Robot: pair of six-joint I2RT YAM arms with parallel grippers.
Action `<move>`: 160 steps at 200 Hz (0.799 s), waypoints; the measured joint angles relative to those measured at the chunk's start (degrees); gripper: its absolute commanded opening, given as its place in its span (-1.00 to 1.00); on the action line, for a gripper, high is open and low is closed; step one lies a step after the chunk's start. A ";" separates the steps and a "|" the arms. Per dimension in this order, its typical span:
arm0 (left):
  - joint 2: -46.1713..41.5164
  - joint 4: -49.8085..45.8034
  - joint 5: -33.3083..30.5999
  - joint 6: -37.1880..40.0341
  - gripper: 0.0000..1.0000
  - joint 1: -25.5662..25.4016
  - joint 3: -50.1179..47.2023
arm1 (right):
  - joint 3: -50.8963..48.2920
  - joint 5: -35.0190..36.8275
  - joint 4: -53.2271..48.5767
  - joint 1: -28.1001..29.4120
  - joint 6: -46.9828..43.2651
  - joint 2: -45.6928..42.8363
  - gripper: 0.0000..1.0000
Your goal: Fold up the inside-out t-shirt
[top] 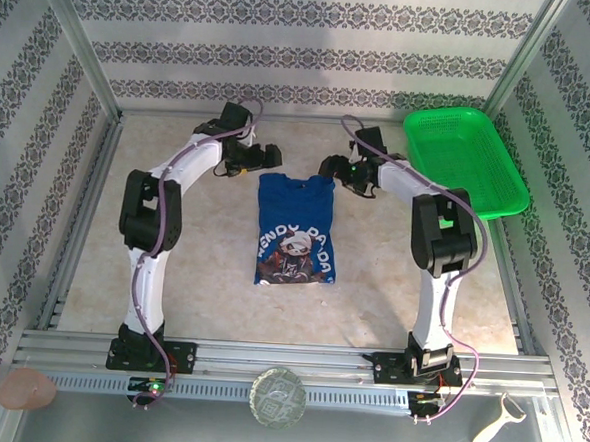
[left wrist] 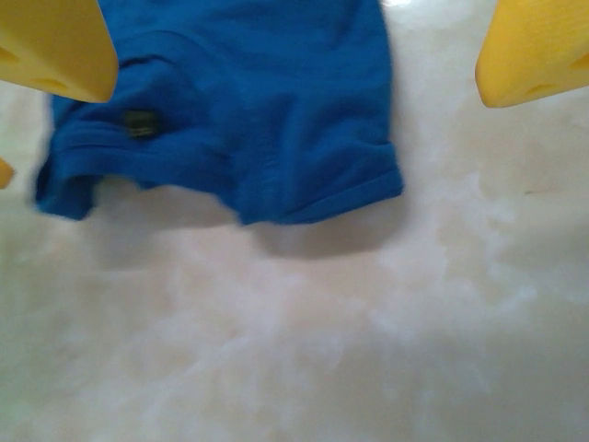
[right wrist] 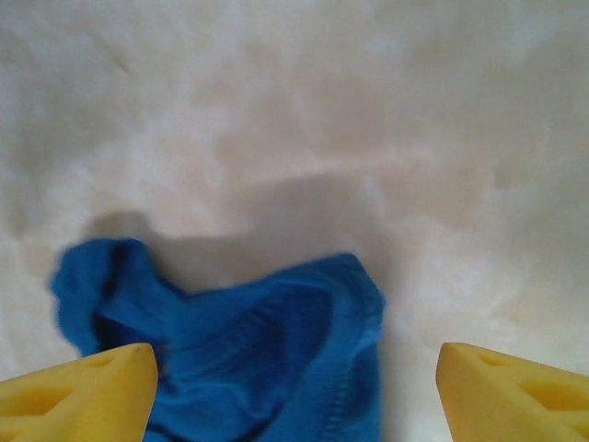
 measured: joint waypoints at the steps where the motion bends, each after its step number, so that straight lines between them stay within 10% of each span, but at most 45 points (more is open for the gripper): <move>1: 0.17 -0.15 0.00 0.04 0.99 0.00 0.07 | 0.00 0.02 -0.11 0.07 -0.04 0.20 0.60; 160: 6.60 -2.21 1.79 0.76 0.83 -4.81 1.84 | 3.74 -1.40 -2.34 3.19 -0.55 5.46 0.43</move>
